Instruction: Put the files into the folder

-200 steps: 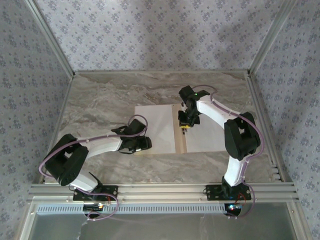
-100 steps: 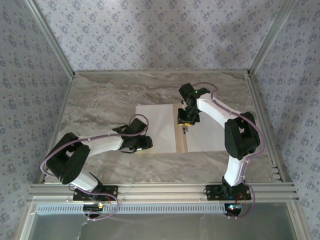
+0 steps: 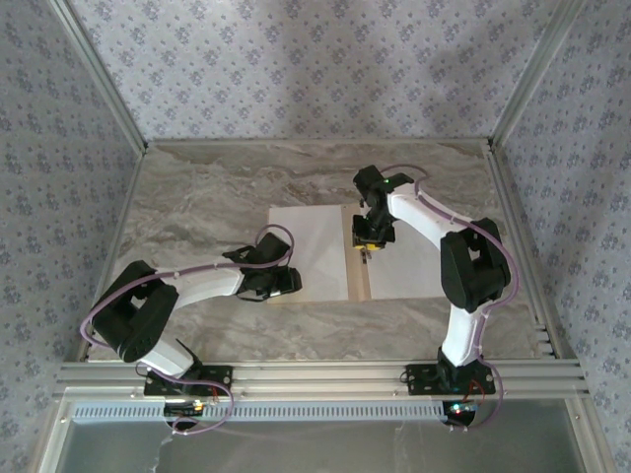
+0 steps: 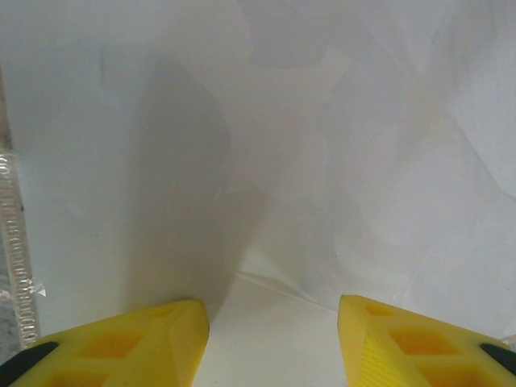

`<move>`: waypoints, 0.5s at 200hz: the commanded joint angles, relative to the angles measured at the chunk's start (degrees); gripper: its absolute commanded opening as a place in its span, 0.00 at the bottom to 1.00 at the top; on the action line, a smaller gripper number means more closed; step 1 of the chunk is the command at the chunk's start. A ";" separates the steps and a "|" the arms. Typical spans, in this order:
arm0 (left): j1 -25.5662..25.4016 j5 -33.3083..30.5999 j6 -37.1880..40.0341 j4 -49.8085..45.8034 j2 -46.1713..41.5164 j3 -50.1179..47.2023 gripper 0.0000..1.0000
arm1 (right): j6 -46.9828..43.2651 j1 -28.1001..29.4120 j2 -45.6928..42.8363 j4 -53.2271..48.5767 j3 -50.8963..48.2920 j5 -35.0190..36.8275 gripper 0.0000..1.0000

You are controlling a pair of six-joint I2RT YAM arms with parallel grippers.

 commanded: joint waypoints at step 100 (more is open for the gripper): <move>-0.34 -0.70 1.00 -7.10 4.09 -2.74 0.48 | 1.78 -1.19 1.16 -0.10 -0.16 -2.13 0.21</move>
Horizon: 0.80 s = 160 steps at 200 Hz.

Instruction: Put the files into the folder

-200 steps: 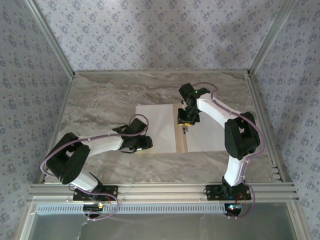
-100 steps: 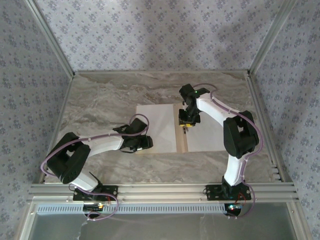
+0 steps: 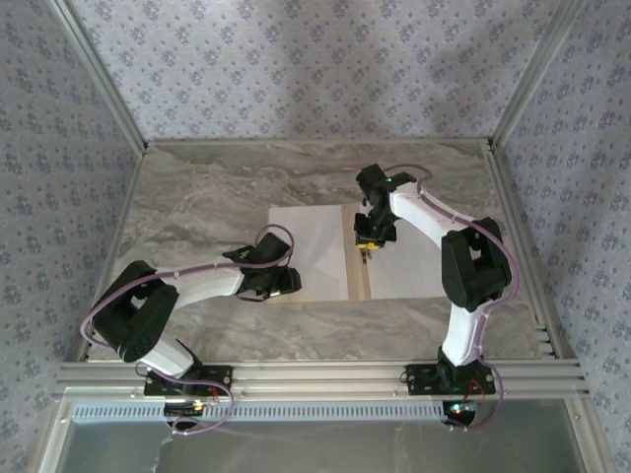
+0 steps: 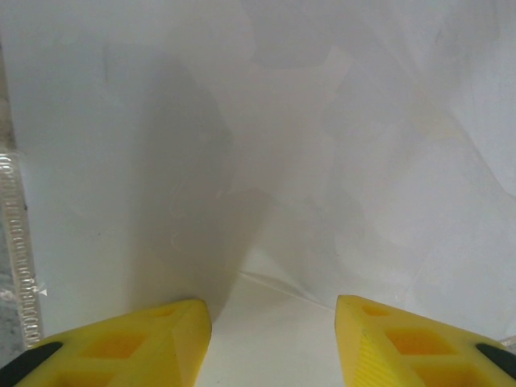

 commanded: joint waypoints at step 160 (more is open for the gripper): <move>-0.39 -0.30 0.81 -6.76 4.73 -3.11 0.46 | -0.08 -0.02 2.44 -1.68 -0.29 -0.25 0.18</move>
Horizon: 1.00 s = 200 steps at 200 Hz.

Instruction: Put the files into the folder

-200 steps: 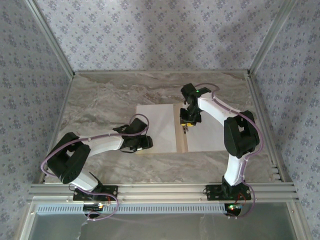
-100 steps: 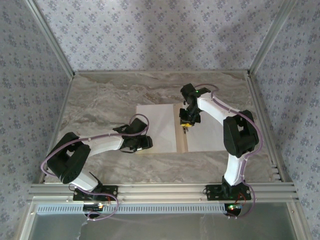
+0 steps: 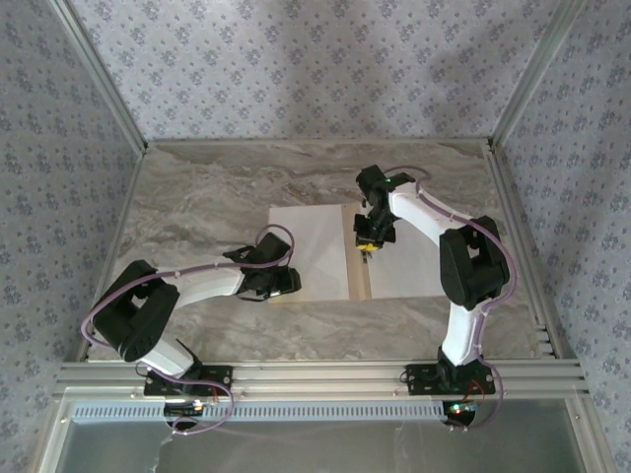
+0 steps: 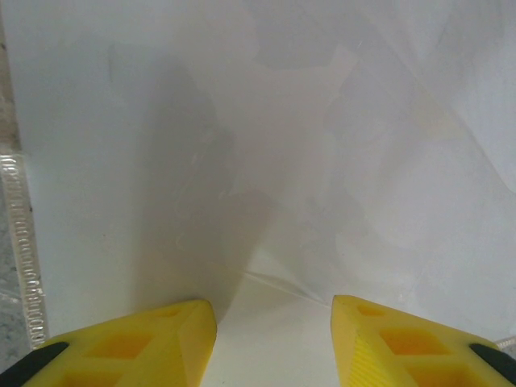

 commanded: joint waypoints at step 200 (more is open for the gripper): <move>-0.43 -0.33 0.63 -7.29 5.24 -2.97 0.43 | -1.28 1.39 2.08 -2.82 -3.94 7.01 0.13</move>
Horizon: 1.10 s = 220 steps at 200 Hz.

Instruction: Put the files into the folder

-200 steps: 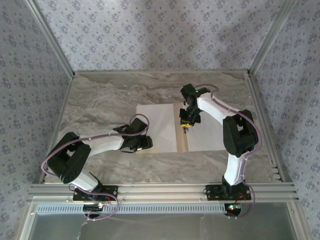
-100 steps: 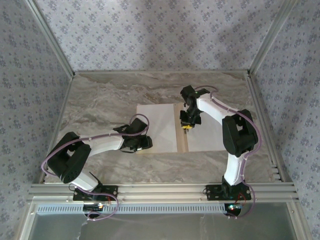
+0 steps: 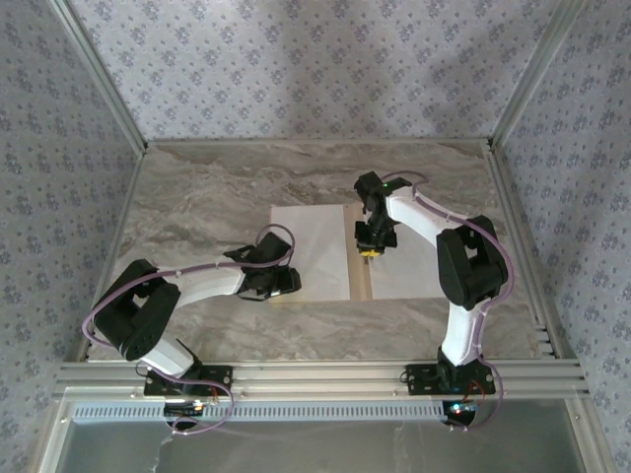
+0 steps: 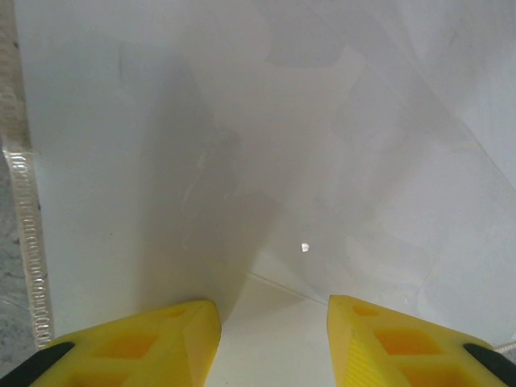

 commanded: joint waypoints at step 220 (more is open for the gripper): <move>-0.47 -0.86 1.39 -7.42 6.46 -2.72 0.40 | 1.68 2.72 4.25 -2.37 -3.61 10.76 0.09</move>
